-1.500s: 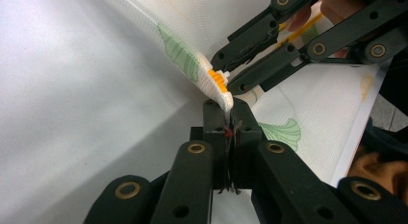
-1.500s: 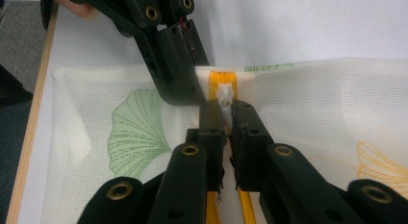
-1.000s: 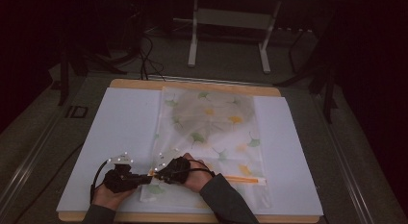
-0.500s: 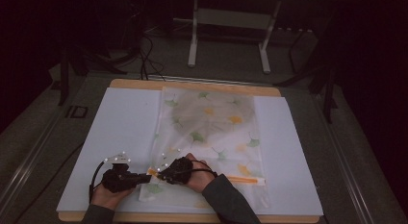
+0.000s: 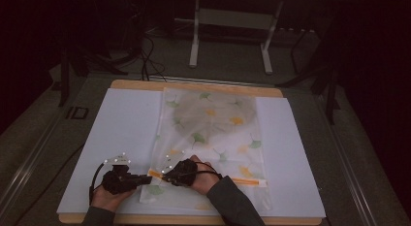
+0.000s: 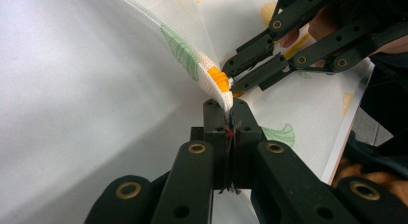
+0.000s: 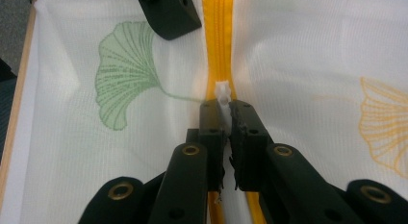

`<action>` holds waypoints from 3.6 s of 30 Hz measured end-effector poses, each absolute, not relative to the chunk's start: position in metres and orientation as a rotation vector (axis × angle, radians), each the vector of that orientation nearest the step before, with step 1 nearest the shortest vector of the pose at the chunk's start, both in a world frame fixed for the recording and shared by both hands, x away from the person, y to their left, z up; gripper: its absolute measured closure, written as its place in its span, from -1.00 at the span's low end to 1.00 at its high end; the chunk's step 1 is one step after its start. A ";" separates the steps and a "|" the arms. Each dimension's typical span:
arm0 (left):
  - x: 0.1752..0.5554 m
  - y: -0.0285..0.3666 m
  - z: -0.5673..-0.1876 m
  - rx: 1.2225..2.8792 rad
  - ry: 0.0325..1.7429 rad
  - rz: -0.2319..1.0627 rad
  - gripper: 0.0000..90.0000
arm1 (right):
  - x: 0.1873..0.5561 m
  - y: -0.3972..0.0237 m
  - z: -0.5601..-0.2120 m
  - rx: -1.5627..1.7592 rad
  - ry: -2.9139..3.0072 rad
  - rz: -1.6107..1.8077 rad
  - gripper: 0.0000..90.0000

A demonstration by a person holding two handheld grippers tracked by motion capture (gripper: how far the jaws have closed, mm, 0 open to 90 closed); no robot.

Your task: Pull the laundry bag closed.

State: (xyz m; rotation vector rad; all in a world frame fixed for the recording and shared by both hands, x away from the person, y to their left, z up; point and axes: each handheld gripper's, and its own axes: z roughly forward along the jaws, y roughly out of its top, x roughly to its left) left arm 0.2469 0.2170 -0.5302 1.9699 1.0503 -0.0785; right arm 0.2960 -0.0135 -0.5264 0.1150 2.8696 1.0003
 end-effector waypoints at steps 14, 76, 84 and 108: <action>0.247 0.218 -0.530 1.962 1.050 -0.076 0.96 | 0.296 -0.021 -0.527 0.128 2.870 0.987 0.88; 0.246 0.224 -0.528 1.938 1.054 -0.072 0.97 | 0.296 -0.073 -0.524 0.217 2.860 0.923 0.88; 0.245 0.224 -0.528 1.938 1.053 -0.074 0.97 | 0.295 -0.079 -0.525 0.233 2.858 0.925 0.88; 0.245 0.225 -0.528 1.932 1.060 -0.070 0.97 | 0.295 -0.091 -0.523 0.234 2.864 0.887 0.88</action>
